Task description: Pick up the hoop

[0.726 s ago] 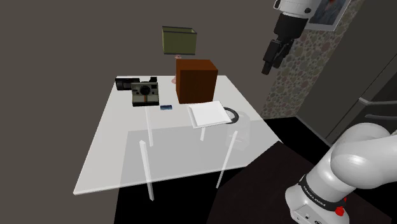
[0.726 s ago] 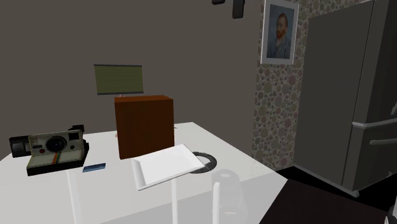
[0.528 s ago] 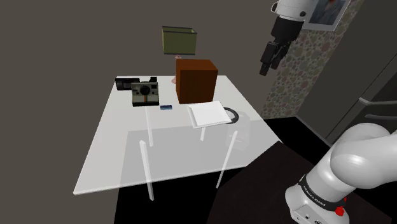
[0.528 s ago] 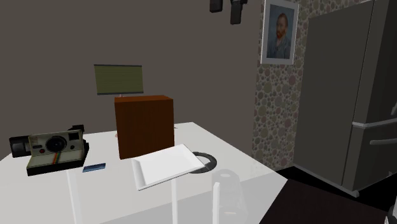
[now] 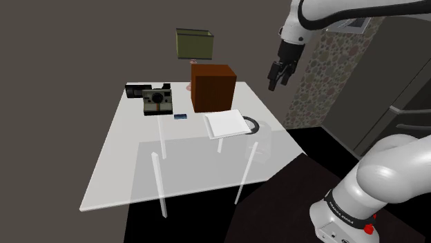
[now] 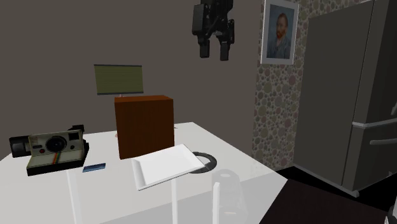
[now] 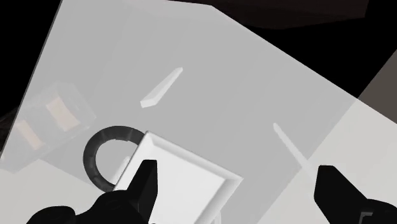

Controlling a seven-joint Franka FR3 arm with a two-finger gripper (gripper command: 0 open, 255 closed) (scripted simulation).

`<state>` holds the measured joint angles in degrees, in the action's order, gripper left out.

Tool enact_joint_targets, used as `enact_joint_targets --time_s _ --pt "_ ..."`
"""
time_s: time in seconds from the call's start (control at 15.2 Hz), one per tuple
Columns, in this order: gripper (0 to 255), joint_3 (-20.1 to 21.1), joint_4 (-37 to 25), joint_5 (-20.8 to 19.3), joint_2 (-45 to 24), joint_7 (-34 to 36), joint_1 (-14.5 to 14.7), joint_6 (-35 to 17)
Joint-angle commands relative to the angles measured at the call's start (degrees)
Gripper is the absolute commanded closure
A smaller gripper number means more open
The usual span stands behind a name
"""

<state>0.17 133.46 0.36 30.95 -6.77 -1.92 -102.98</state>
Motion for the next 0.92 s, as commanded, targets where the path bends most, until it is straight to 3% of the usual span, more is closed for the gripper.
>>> enact_joint_targets --time_s 0.0,0.86 --pt "0 -0.78 -0.23 -0.28 -3.42 -0.32 -0.63 -2.78" --pt "0 -6.15 -7.05 -0.06 -27.89 -3.72 -4.52 -17.25"
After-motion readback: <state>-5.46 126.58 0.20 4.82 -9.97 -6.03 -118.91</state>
